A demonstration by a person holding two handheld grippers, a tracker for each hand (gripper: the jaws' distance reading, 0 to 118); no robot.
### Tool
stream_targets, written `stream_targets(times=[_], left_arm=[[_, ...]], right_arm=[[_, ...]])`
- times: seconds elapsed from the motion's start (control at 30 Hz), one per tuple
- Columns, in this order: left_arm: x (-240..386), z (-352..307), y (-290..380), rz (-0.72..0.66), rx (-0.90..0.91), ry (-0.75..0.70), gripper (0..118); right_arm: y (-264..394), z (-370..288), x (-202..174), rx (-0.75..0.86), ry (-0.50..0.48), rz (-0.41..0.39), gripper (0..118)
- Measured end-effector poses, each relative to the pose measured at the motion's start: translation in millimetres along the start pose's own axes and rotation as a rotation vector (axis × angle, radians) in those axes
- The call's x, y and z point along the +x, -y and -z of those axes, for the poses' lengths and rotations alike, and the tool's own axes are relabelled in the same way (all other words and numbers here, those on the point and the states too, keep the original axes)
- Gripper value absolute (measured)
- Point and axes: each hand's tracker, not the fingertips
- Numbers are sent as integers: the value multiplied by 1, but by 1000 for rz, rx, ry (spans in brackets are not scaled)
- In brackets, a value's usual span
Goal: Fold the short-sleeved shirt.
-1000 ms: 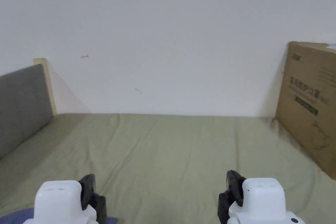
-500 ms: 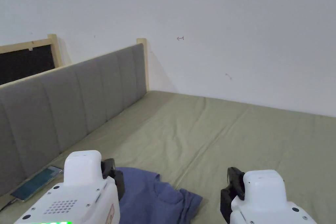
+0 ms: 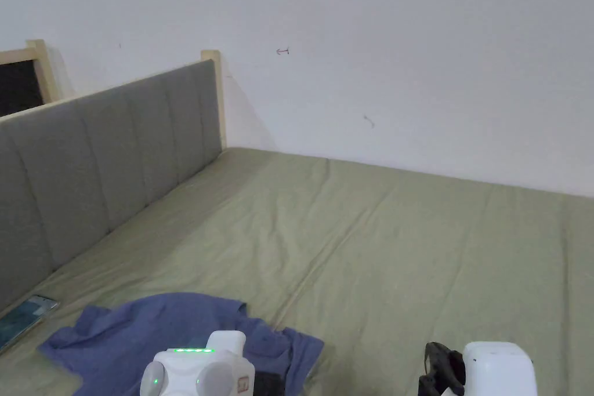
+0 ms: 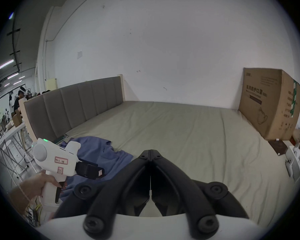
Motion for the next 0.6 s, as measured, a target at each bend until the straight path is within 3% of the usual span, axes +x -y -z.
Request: stream_targets(times=[0.07,0.1,0.13,0.17,0.2,0.23,0.3,0.33,0.4,0.53,0.6], left_arm=[[-4,21,-1,-31,-75,24,106],[-2,32,1,-23,-98,-31,98],[2,33,2,33,-84,-165,77],[4,28,1,19,-54,-111,63],[1,21,1,-8,-58,-94,60],[0,18,-2,-24,-51,-111,49],[-7,17,-4,-115,-108,-129,5],[-21,21,-8,-204,-142,-23,5],[-29,14,-16,-280,-147,2,5],[-29,-19,-47,-267,-15,110,5],[-13,-45,-60,-307,-26,152,5]], right_arm=[[3,0,8,-14,13,25,0],[5,0,12,-22,16,34,0],[6,-1,15,-29,16,39,0],[8,-2,17,-31,17,40,0],[10,-3,20,-32,24,41,0],[11,-3,22,-35,31,45,0],[12,-1,26,-53,35,77,0],[13,-2,28,-59,24,105,0],[14,-6,32,-53,16,118,0],[11,-13,41,-41,46,95,0],[9,-17,50,-31,63,127,0]])
